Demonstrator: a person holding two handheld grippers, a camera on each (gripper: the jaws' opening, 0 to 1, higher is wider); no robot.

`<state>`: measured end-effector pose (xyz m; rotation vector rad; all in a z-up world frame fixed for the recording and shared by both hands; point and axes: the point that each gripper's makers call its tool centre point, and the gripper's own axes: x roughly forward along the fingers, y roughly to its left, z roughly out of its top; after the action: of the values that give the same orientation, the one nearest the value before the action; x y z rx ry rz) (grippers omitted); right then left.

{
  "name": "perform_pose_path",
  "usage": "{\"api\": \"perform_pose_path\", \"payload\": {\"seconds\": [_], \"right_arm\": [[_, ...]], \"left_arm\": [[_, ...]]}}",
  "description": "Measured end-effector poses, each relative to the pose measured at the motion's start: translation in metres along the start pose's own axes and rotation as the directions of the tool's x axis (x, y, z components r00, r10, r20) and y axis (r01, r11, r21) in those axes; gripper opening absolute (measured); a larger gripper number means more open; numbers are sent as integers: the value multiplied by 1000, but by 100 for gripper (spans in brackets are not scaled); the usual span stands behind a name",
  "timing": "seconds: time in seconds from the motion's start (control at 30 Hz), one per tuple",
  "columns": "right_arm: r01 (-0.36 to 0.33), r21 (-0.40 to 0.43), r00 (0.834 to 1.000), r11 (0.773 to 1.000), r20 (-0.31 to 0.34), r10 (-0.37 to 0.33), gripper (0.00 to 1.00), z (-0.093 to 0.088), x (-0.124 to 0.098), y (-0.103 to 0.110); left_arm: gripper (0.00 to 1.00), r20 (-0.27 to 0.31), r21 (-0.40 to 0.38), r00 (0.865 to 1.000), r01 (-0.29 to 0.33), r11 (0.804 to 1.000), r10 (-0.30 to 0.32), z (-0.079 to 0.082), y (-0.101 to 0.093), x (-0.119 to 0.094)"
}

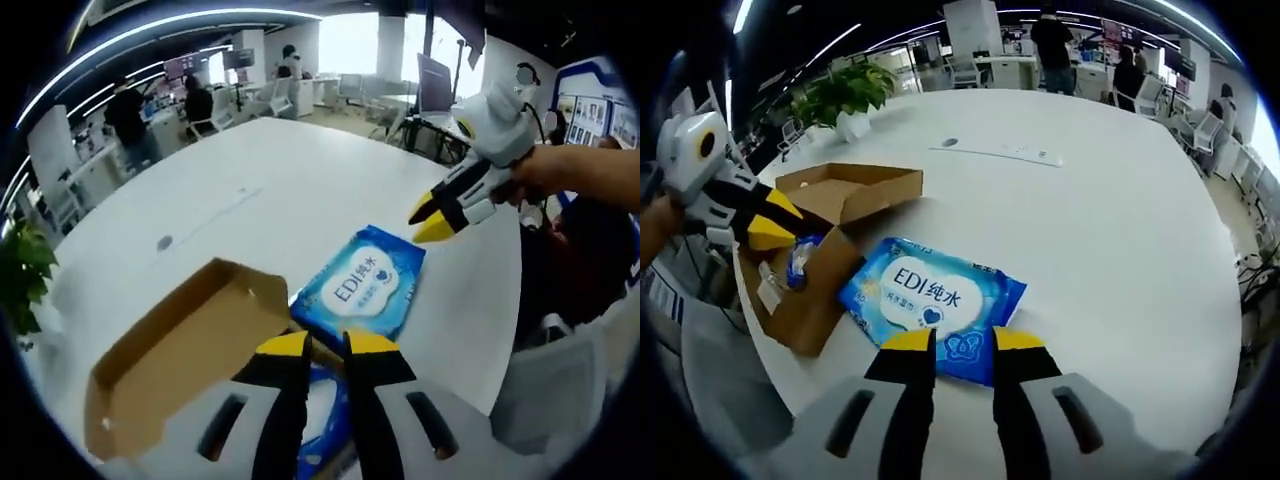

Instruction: Operate the shoe box by opening the lid, removing the specified soft item, and placing it in the target area until the item is outside and the box remains undamaged.

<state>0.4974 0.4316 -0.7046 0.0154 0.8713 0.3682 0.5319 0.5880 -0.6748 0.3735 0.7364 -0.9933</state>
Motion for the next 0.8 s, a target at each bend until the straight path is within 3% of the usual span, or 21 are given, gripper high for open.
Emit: {"api": "perform_pose_path", "payload": {"seconds": [0.5,0.8], "right_arm": [[-97,-142,994,985,43,104,22,32,-10,58],[-152,-235,984,960,52,168,21,48,-2,90]], "left_arm": [[11,-11,-31,1000,-16,999,16,-34,18,-29],[14,-36,-8,999,8,1000,-8,-55,21,-38]]}}
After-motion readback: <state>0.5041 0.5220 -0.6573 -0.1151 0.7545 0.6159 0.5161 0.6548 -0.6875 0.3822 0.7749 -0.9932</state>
